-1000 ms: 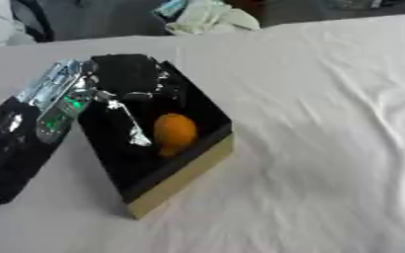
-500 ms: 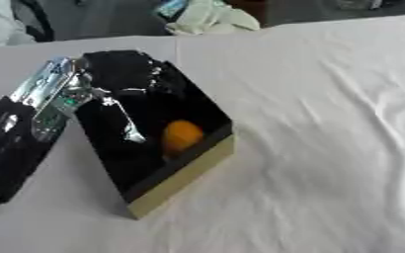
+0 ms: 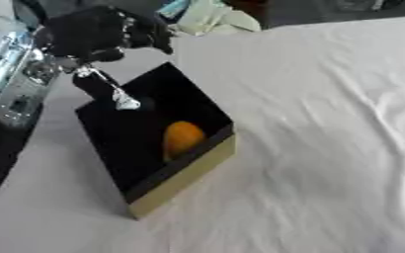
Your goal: Pick up objects on the table and place them in the box.
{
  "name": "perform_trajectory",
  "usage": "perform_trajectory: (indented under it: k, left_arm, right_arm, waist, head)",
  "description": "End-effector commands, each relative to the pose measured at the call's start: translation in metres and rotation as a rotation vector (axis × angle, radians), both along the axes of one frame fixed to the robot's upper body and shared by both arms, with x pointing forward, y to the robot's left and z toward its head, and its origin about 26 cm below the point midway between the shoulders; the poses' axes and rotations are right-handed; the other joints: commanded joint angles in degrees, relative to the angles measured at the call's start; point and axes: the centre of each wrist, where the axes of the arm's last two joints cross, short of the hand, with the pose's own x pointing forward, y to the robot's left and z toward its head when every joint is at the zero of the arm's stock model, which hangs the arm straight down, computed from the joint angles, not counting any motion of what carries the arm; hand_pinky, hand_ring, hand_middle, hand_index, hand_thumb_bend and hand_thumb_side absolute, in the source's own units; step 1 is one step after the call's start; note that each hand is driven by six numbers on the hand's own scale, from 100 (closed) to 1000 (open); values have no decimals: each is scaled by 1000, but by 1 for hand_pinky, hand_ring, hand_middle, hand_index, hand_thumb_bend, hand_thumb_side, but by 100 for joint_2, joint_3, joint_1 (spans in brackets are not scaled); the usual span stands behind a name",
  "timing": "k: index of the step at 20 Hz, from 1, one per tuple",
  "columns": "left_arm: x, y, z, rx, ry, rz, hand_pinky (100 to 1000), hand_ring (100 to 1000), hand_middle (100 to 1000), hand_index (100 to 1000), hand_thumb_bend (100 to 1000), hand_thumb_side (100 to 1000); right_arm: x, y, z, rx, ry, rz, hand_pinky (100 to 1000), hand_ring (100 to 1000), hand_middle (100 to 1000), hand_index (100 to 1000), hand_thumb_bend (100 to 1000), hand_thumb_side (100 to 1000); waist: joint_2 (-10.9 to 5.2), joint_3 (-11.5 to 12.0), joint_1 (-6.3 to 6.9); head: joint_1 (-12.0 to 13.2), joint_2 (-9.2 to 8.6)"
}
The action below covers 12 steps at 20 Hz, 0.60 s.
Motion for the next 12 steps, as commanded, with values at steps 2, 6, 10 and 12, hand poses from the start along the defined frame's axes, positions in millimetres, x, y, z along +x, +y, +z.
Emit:
perform_trajectory:
  k: [2,6,10,12]
  left_arm:
    - [-14,38,17,-180,-79,72,424,675,765,826,402,533]
    - [-27,67,15,-359,-114,133,420,660,757,818,338,547]
    - [-46,96,17,-516,-178,201,423,655,752,813,299,576]
    - [-55,103,16,-575,-199,219,426,654,751,814,310,579]
  right_arm:
    - [-4,-3,14,-18,-48,-16,685,565,587,819,100,826]
    - [-6,-5,16,-15,-60,-29,686,566,588,819,100,819]
    - [-6,-5,19,-10,-78,-38,686,568,590,819,100,810]
    - [-7,-5,20,-6,-90,-40,686,568,591,820,100,805]
  waist:
    - [-114,23,-55]
    - [-118,70,-95]
    - [-108,104,-122]
    - [-97,117,-144]
  head:
    - [-30,-27]
    - [-80,-24]
    - [-117,-10]
    - [-152,7]
